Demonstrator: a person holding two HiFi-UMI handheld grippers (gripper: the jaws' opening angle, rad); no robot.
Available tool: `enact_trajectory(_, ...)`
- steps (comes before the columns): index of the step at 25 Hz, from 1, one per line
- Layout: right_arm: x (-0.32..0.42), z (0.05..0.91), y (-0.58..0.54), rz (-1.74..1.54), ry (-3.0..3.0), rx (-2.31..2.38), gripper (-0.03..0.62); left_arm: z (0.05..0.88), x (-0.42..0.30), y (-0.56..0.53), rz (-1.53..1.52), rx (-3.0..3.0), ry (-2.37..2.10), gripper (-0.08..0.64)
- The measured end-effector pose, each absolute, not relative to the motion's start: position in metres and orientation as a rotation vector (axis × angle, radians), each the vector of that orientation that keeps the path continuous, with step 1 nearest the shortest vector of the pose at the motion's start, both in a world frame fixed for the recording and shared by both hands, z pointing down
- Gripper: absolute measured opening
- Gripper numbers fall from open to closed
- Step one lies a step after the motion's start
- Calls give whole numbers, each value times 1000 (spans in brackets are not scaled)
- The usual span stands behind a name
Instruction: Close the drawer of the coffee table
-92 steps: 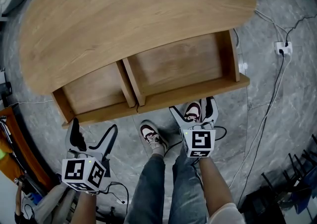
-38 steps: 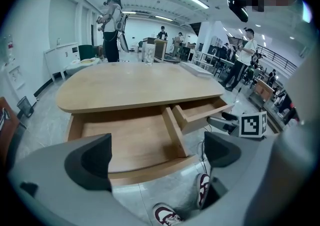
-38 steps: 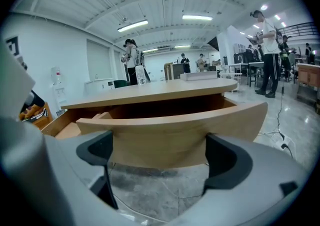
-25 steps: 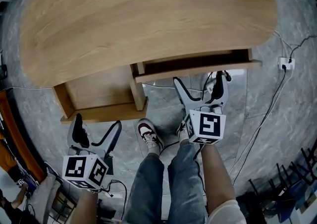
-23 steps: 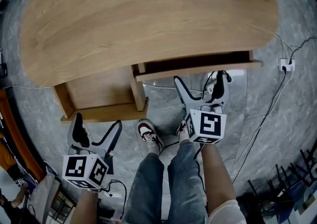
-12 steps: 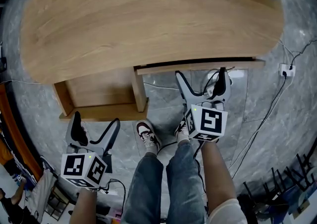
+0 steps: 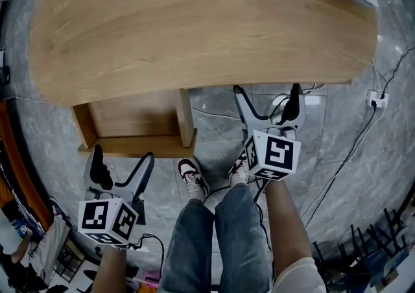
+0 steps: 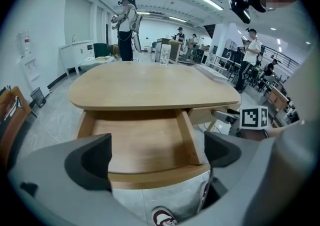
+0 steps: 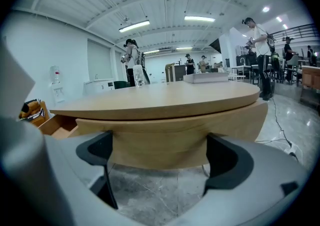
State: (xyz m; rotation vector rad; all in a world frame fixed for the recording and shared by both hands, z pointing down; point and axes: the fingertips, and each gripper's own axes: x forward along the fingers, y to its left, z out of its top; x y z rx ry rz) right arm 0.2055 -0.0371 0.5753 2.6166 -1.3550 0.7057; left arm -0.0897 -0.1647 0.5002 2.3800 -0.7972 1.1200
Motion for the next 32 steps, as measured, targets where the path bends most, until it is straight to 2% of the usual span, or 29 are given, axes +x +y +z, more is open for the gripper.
enact_trajectory(32, 229, 576, -68, 547, -1363, 2647, 589, 493, -96, -163, 1068, 2301, -956, 575)
